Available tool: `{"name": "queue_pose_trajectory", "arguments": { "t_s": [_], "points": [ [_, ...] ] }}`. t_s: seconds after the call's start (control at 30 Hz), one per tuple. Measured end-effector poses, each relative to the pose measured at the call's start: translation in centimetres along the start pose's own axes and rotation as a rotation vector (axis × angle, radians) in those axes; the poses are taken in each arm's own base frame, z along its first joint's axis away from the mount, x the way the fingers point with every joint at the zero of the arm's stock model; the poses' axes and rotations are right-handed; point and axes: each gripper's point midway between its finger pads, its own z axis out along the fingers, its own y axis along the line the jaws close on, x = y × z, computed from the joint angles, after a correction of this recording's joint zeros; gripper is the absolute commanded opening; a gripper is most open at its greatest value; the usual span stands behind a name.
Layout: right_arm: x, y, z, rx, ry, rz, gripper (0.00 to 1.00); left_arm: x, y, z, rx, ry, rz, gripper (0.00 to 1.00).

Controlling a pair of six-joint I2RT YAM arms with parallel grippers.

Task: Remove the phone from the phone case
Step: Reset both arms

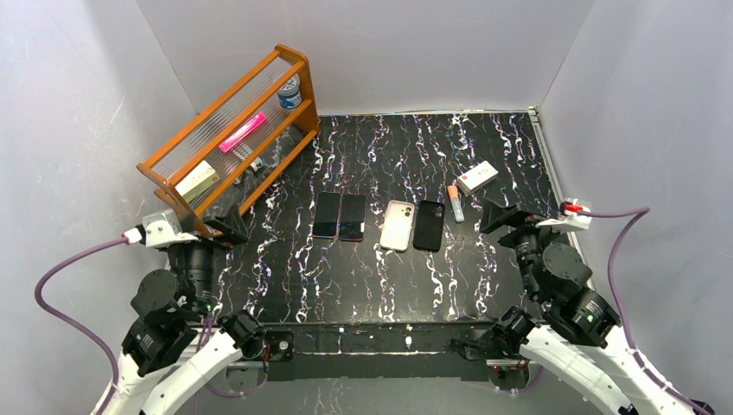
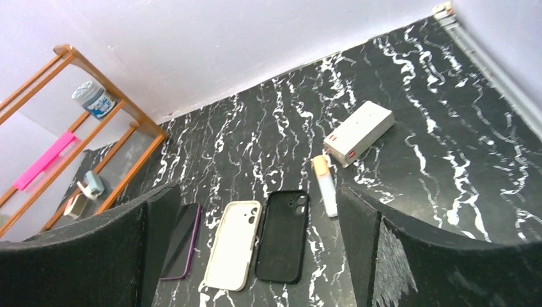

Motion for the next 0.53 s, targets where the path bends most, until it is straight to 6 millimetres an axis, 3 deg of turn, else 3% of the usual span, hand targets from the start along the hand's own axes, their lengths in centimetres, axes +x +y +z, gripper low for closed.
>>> {"name": "queue_pose_trajectory", "arguments": {
  "t_s": [0.1, 0.3, 0.53],
  "points": [
    [-1.2, -1.0, -0.7, 0.011, -0.041, -0.017, 0.99, 0.5, 0.6, -0.1, -0.013, -0.025, -0.002, 0.98],
    [-0.7, -2.2, -0.8, 0.055, -0.029, -0.090, 0.99, 2.8, 1.0, 0.4, -0.043, -0.023, 0.025, 0.98],
    [-0.5, -2.7, -0.6, 0.087, -0.025, -0.109, 0.99, 3.0, 1.6, 0.5, -0.077, -0.058, 0.008, 0.98]
  ]
}}
